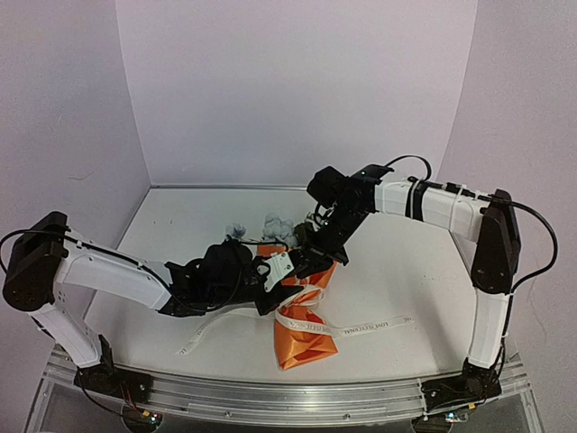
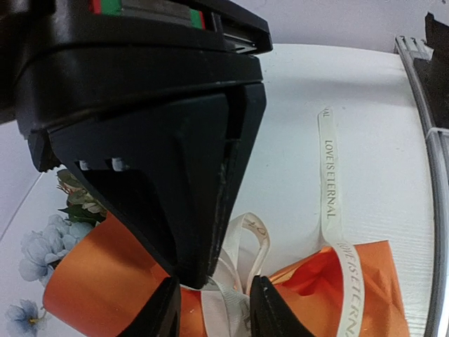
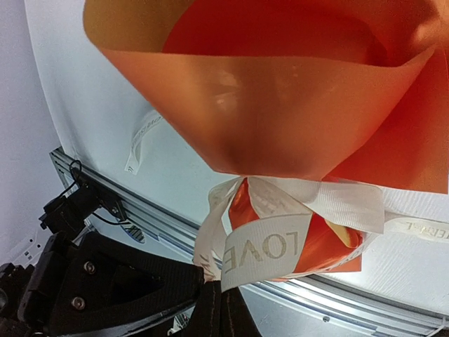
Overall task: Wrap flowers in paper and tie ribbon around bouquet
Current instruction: Cross the half-tied ribbon over the folded bouquet.
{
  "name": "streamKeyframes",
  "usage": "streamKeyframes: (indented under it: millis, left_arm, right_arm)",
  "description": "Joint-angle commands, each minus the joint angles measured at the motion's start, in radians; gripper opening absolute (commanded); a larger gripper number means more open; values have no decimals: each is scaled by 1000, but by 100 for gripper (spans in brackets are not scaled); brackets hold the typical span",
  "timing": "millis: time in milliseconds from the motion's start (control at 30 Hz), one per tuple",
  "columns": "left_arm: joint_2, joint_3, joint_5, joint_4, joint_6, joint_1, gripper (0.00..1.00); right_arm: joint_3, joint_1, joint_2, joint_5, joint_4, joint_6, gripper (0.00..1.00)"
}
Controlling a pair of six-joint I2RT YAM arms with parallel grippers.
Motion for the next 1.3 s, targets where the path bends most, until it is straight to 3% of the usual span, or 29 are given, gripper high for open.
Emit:
streamKeyframes:
  millis: [0, 367, 400, 500, 600, 867, 1033, 1167, 1267]
  left_arm:
    - [24, 54, -9, -16, -24, 7, 28]
    - [15, 40, 15, -24, -50, 26, 12]
    - [12, 38, 25, -23, -52, 25, 12]
    - [3, 31, 34, -24, -60, 26, 27]
    - [-1, 26, 30, -25, -56, 26, 29]
    - [16, 38, 28, -40, -56, 27, 17]
    - [29, 42, 34, -55, -68, 29, 15]
    - [31, 38, 37, -55, -78, 30, 3]
    - [23, 30, 42, -39, -99, 42, 0]
  right_arm:
    - [-11, 7, -52, -28, 72, 48, 0]
    - [-41, 11, -85, 2, 103, 41, 0]
    - [-41, 11, -86, 4, 105, 41, 0]
    - [-39, 12, -84, 7, 106, 42, 0]
    - [-36, 13, -82, 8, 110, 44, 0]
    - [-41, 14, -89, 16, 113, 37, 0]
    - [-45, 15, -96, 22, 115, 31, 0]
    - [-49, 16, -104, 28, 114, 13, 0]
    - [-69, 18, -123, 42, 115, -24, 9]
